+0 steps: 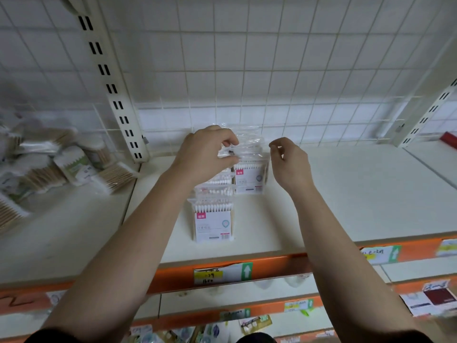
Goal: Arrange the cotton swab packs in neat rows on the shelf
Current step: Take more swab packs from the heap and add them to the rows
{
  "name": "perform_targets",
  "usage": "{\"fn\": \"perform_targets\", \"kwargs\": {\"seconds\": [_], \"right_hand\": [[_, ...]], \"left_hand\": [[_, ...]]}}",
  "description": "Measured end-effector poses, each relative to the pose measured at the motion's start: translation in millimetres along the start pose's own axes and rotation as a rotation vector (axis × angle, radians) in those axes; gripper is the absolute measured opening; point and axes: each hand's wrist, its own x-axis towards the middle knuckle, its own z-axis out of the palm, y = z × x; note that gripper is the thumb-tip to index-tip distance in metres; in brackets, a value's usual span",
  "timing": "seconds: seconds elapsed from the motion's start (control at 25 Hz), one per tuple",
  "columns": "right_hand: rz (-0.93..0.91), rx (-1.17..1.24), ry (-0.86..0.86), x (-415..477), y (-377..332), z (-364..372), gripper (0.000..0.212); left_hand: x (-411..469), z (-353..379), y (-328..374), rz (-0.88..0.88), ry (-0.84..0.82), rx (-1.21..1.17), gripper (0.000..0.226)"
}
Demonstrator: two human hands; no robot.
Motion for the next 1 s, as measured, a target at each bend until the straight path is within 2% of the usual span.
{"fn": "perform_targets", "kwargs": {"seconds": [0.2, 0.32, 0.4, 0.48, 0.72, 1.0], "right_hand": [[0.117, 0.09, -0.072, -9.5, -0.9, 8.1, 0.026], [-0.053, -0.081, 0.092, -10.1, -8.5, 9.9, 0.029], [-0.2, -0.1, 0.127, -9.2, -27.2, 12.9, 0.028], [-0.299, -0.096, 0.087, -8.9, -52.7, 21.3, 0.026], [-0.384, 0.032, -0.137, -27.6, -135.7, 71.6, 0.025], [-0.363, -0.053, -0.342, -55.1, -179.8, 151.7, 0.028]], "left_hand": [[-4.9, -3.6, -4.9, 0.026, 0.016, 0.004, 0.025], [-11.2, -8.7, -13.4, 0.04, 0.065, -0.026, 0.023], [-17.3, -14.9, -23.3, 0.027, 0.112, -0.038, 0.021], [-25.7, -23.4, -36.4, 0.007, 0.173, -0.045, 0.018], [-64.8, -64.8, -89.9, -0.09, 0.277, 0.055, 0.019], [-119.2, -116.3, -163.6, -0.193, 0.312, 0.116, 0.015]]}}
